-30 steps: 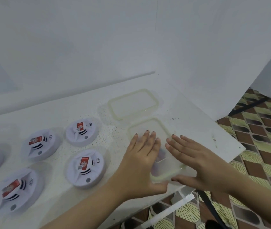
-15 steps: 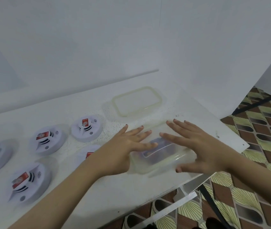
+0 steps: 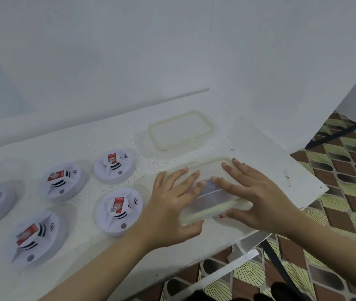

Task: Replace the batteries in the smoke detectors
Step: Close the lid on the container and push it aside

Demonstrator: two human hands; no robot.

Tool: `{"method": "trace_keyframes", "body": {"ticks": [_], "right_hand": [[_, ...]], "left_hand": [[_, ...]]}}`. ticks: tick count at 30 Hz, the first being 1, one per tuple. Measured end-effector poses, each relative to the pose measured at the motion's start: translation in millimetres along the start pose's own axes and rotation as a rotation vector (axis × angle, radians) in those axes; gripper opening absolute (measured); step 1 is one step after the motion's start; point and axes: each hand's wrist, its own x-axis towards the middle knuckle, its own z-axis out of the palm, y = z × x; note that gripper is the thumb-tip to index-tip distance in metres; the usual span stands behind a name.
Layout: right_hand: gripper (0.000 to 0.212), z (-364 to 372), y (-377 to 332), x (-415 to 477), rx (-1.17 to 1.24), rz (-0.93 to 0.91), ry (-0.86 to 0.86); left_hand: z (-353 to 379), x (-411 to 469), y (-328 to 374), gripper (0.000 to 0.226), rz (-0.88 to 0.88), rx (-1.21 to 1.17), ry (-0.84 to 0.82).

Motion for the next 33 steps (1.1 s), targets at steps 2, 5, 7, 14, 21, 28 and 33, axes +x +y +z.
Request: {"method": "trace_keyframes", "body": {"ticks": [2,5,7,14,21,28,33], "right_hand": [[0.064,2.4,-1.9,-0.2,0.011,0.013,0.016],[0.063,-3.0,-2.1,2.0,0.057,0.012,-0.014],[0.062,-12.5,0.1,2.8,0.18,0.048,-0.056],[0.06,-30.7,3.2,-6.5,0.28,-0.004,-0.251],[0.062,-14.8,-28.2,-20.6,0.068,0.083,-0.048],[0.065,-8.6,-27.2,-23.5,0.101,-0.013,0.007],[0.056,-4.7,-22.2,-22.5,0.071,-0.079,0.014]], "left_hand": [[0.7,0.9,-1.0,0.062,0.012,0.013,0.013],[-2.6,1.9,-3.4,0.062,-0.002,-0.038,-0.033],[-12.5,6.0,-7.5,0.066,-0.021,-0.123,-0.128],[-29.7,25.1,-25.0,0.085,-0.05,-0.156,-0.208],[-17.1,12.6,-4.7,0.055,-0.095,-0.326,-0.11],[-2.5,1.3,-0.9,0.092,0.021,-0.068,-0.086],[5.1,1.4,3.3,0.079,0.044,0.011,0.044]]}}
